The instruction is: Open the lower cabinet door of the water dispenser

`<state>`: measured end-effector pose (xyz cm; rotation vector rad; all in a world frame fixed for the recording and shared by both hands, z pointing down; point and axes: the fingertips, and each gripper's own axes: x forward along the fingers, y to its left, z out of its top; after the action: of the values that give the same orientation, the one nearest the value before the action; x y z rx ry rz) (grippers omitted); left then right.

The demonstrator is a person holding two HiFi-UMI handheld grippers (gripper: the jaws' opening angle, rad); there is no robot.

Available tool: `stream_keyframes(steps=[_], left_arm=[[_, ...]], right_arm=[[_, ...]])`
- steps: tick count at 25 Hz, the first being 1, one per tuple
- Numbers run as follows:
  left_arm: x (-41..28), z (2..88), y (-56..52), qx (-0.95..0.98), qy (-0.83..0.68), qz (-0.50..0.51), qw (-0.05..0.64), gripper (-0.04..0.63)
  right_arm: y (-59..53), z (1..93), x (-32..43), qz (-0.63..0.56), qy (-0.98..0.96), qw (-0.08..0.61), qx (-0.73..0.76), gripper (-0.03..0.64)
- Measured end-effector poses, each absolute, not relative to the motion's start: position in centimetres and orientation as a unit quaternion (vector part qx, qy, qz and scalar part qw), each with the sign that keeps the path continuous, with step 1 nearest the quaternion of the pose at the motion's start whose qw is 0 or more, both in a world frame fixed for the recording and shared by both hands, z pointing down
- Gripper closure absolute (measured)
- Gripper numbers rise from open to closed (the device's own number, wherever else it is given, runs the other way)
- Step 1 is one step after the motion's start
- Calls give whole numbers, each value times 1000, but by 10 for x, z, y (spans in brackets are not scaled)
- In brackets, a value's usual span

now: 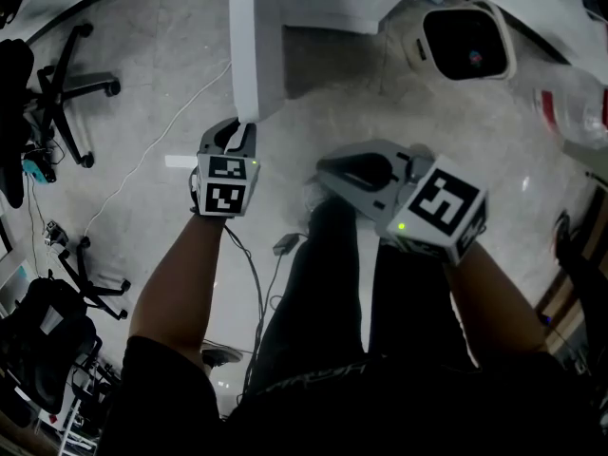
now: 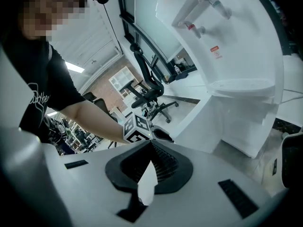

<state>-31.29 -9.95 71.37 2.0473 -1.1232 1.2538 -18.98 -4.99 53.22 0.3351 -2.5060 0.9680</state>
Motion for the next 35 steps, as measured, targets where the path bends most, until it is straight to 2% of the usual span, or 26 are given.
stream_keyframes(steps=[26, 35], left_arm=[[-370, 711, -111, 733, -398, 497, 239, 526], [-374, 706, -98, 718, -440, 468, 269, 526]], right_arm=[[-70, 521, -219, 359, -897, 208, 151, 604], [-60, 527, -209, 369, -893, 206, 156, 604]])
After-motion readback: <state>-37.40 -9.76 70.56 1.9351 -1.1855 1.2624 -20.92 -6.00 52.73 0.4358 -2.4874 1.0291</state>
